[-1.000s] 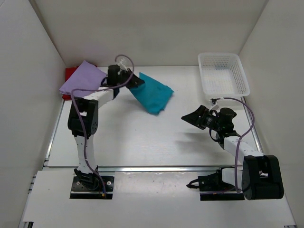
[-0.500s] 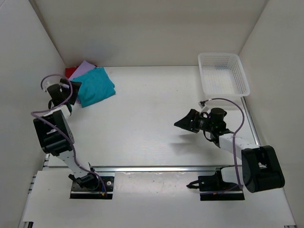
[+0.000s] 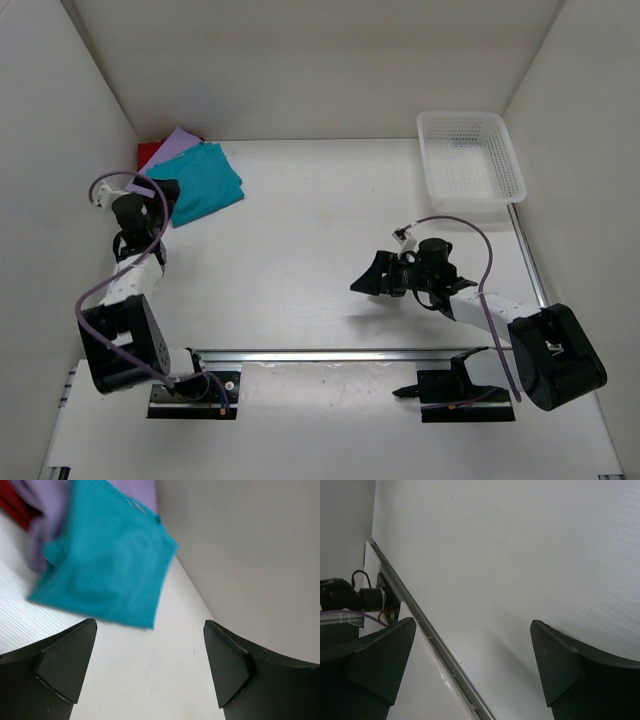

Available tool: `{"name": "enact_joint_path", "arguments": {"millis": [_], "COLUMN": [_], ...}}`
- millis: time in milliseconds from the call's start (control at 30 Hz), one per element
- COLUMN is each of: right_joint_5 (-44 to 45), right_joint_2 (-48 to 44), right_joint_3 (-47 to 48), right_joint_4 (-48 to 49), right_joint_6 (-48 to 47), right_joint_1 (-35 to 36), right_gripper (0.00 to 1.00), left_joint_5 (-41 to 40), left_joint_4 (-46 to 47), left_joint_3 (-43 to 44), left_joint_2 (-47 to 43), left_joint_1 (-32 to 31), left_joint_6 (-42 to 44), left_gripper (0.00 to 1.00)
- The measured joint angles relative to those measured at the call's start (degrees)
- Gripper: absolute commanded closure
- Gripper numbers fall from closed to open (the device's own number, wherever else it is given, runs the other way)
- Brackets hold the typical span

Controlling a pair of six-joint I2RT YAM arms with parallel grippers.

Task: Fold and stack the t-shirts
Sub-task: Put the neatly folded tshirt into the corner of the board with the left arm

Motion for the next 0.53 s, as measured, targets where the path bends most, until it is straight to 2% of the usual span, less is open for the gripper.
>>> {"name": "enact_joint_path", "arguments": {"millis": [100, 267, 333, 400, 533], "right_joint_5": [2.5, 6.6, 7.4, 7.8, 7.7], "right_joint_2": [-0.7, -3.6, -5.0, -6.2, -8.2], "right_joint_3": [-0.2, -1.7, -3.0, -4.3, -5.6], "right_joint_4": [-1.7, -2.8, -2.6, -2.7, -2.6], "right_joint_6": [-1.5, -2.9, -3.0, -3.0, -3.4], "right_joint_1": [3.5, 8.8, 9.8, 10.0, 10.0], "right_gripper": [0.01, 0.01, 0.01, 0.01, 0.01], "left_joint_5": [-1.3, -1.8, -0.9, 0.3, 1.2], "left_joint_4": [-2.7, -10.0, -12.5, -14.3, -19.9], "left_joint_3": [-1.3, -2.0, -3.8, -7.0, -13.3], "left_joint_2": [-4.3, -7.7, -8.8, -10.6, -16.0], "left_joint_1": [-8.0, -27.5, -33.3, -36.3, -36.8], "left_joint_6": [3.6, 11.6, 13.9, 15.1, 16.9], "left_gripper": [0.02, 0.01, 0.01, 0.01, 0.02]}}
